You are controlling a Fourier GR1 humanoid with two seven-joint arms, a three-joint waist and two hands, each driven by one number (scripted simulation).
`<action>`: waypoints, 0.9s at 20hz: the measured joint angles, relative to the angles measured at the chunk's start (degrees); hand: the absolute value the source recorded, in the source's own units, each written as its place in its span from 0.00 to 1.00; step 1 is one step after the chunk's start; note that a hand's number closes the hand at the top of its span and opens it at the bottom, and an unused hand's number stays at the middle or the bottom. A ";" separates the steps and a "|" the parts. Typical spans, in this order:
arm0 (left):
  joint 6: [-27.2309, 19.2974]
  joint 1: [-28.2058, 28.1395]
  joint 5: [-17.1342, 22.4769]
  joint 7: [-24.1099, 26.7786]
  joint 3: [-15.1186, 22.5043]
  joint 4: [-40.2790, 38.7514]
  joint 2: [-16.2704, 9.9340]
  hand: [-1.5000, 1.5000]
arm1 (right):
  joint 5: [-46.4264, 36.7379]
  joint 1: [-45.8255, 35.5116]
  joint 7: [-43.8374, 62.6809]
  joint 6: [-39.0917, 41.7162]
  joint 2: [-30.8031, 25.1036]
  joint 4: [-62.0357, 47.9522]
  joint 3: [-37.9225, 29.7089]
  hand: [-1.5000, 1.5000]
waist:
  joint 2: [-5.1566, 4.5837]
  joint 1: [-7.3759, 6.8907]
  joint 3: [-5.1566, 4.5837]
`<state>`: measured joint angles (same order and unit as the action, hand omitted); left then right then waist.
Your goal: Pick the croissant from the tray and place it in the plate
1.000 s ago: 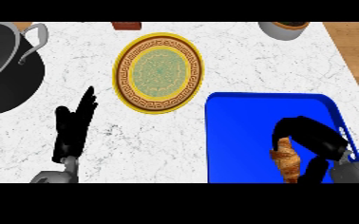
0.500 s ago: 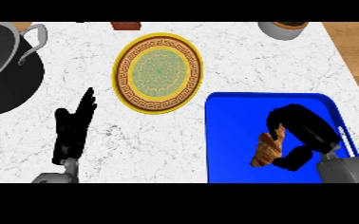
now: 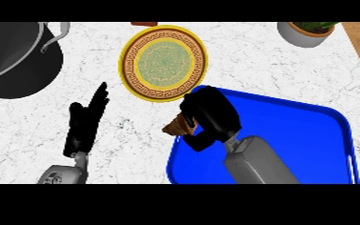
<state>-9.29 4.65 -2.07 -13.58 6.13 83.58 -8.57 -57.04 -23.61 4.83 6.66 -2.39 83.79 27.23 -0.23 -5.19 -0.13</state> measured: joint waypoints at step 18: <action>0.22 0.83 -0.17 0.68 -1.05 -1.57 0.12 0.50 | 13.68 -36.29 39.99 -29.67 2.36 -23.03 12.41 1.00 | -0.35 0.97 0.04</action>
<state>-9.07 5.48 -2.24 -12.90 5.08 82.01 -8.45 -43.36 -59.90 44.82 -23.01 -0.03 60.76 39.65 -0.57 -4.21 -0.08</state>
